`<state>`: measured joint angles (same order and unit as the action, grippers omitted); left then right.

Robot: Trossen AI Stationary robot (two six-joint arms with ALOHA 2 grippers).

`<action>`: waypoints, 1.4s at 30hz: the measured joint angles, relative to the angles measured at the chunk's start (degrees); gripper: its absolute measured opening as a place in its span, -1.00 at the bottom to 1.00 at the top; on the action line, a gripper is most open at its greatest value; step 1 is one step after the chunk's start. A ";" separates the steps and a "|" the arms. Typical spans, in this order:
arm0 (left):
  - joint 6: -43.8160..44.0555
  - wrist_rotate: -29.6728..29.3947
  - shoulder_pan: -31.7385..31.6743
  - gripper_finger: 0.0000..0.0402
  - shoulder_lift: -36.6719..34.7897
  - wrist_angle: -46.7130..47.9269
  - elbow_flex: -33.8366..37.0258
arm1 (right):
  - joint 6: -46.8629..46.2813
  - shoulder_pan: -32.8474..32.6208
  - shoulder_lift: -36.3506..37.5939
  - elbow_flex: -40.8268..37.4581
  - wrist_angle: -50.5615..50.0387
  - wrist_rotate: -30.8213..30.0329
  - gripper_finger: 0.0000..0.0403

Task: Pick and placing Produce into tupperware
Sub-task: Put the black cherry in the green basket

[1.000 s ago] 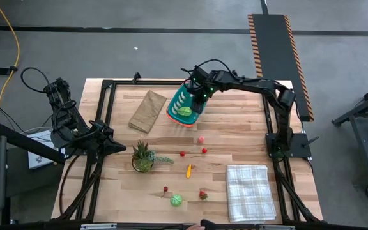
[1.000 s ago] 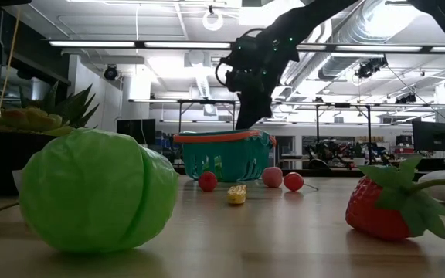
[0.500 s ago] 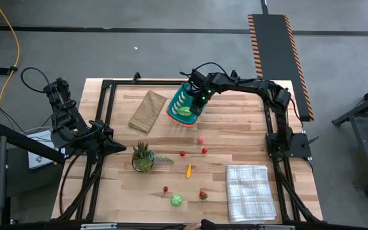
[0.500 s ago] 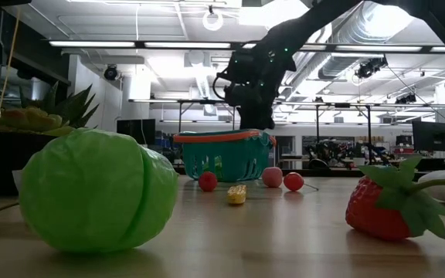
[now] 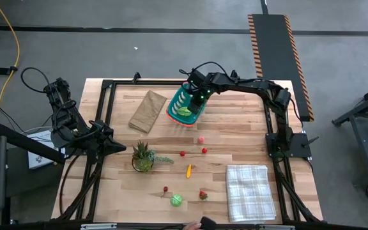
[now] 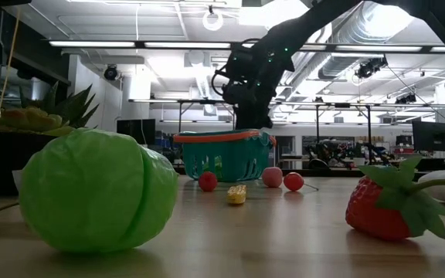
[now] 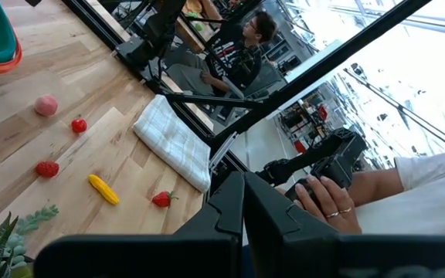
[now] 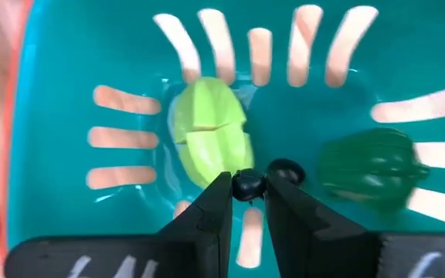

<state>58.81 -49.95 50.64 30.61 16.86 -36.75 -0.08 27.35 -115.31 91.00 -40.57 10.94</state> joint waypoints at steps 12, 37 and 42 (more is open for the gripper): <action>0.00 0.00 0.01 -1.00 0.02 0.00 0.00 | -1.39 0.00 0.00 0.00 2.14 -4.56 -0.73; 0.00 -0.02 0.00 -1.00 0.00 -0.01 0.00 | -1.45 0.02 -1.44 0.00 5.09 -4.63 -0.73; 0.02 0.00 0.01 -1.00 0.02 0.00 0.00 | -1.44 0.02 -1.44 0.00 4.89 -4.57 -0.73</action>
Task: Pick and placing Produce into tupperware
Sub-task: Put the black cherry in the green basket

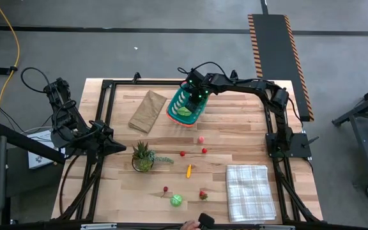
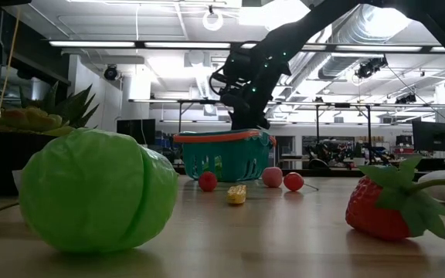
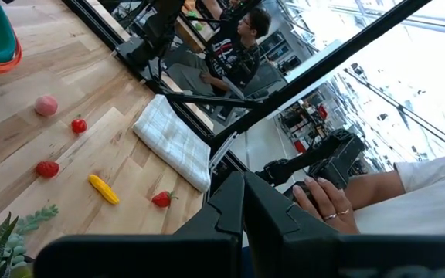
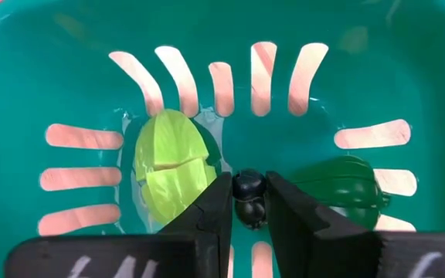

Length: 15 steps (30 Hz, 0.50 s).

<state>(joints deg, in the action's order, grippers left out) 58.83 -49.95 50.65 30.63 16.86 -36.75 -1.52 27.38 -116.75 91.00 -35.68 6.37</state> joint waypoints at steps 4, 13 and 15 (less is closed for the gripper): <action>-0.01 -0.01 -0.01 -1.00 -0.01 -0.01 0.00 | 0.26 0.00 0.00 0.00 0.00 0.02 -0.73; -0.01 0.00 -0.01 -1.00 0.00 0.00 0.00 | 1.46 0.02 0.00 0.00 0.13 0.09 -0.70; -0.02 0.00 0.00 -1.00 0.00 0.00 0.00 | 1.44 0.02 0.00 0.00 0.13 0.09 -0.65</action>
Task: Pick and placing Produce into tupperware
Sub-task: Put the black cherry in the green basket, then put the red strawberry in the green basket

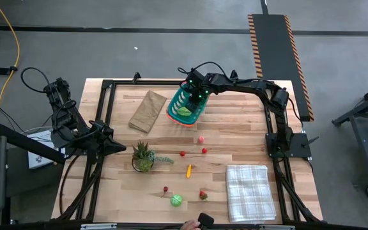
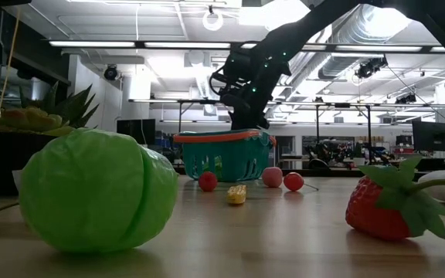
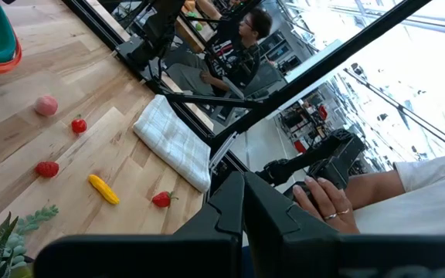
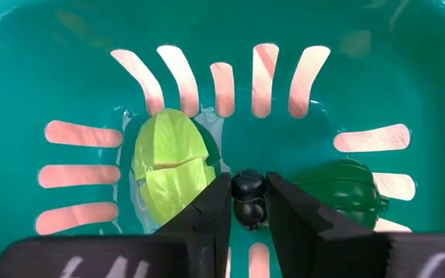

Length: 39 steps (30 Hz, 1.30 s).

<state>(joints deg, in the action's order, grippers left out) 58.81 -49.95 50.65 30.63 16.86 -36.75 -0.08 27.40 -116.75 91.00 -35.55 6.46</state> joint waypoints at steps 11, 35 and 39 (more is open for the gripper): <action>0.01 0.00 -0.01 -1.00 0.00 0.00 -0.01 | 0.00 0.00 0.00 0.00 0.01 -0.87 -0.49; 0.00 0.00 -0.02 -1.00 0.00 0.00 0.00 | -0.51 0.12 0.00 0.00 0.39 -0.92 -0.49; 0.00 -0.01 -0.01 -1.00 0.00 0.00 0.00 | -2.71 0.35 0.00 0.00 0.39 1.29 -0.49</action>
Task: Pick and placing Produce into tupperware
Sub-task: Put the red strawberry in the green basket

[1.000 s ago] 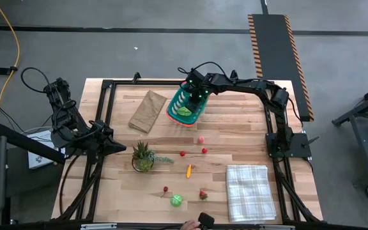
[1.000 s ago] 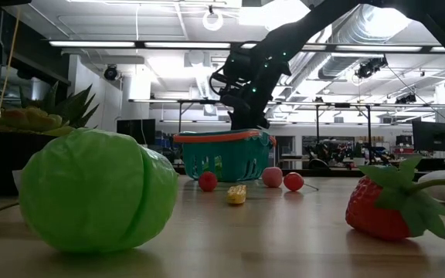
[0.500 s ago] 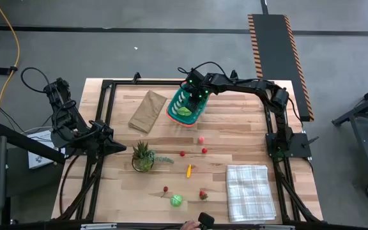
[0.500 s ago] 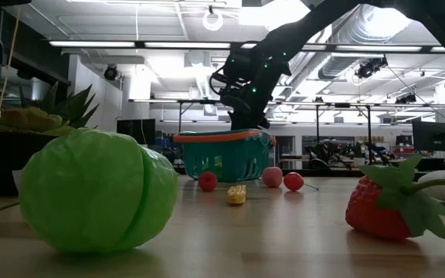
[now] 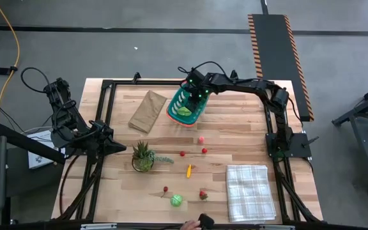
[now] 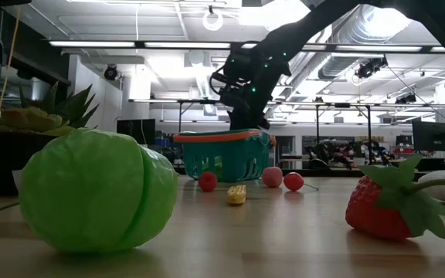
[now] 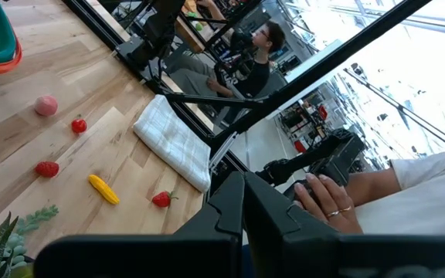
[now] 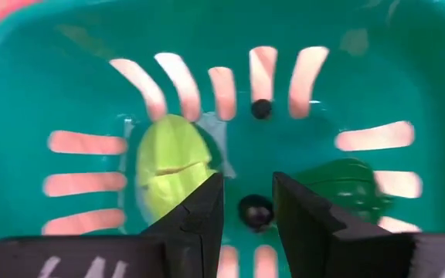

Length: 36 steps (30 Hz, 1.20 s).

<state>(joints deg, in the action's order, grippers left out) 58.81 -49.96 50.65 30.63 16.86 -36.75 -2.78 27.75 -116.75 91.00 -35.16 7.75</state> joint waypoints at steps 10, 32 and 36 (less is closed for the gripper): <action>0.01 0.01 0.00 -1.00 0.00 0.00 0.00 | 2.44 -2.78 6.46 0.00 -1.64 10.41 -0.49; 0.02 0.01 0.00 -1.00 -0.02 0.00 0.00 | 10.14 -18.61 15.56 0.04 -5.47 39.04 -0.49; 0.00 0.01 0.00 -1.00 -0.02 -0.02 0.00 | 3.76 -24.19 14.53 0.00 -5.43 31.48 -0.49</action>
<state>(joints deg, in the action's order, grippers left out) 58.81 -49.95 50.65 30.61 16.84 -36.75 0.97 3.55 -102.22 91.00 -40.59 39.23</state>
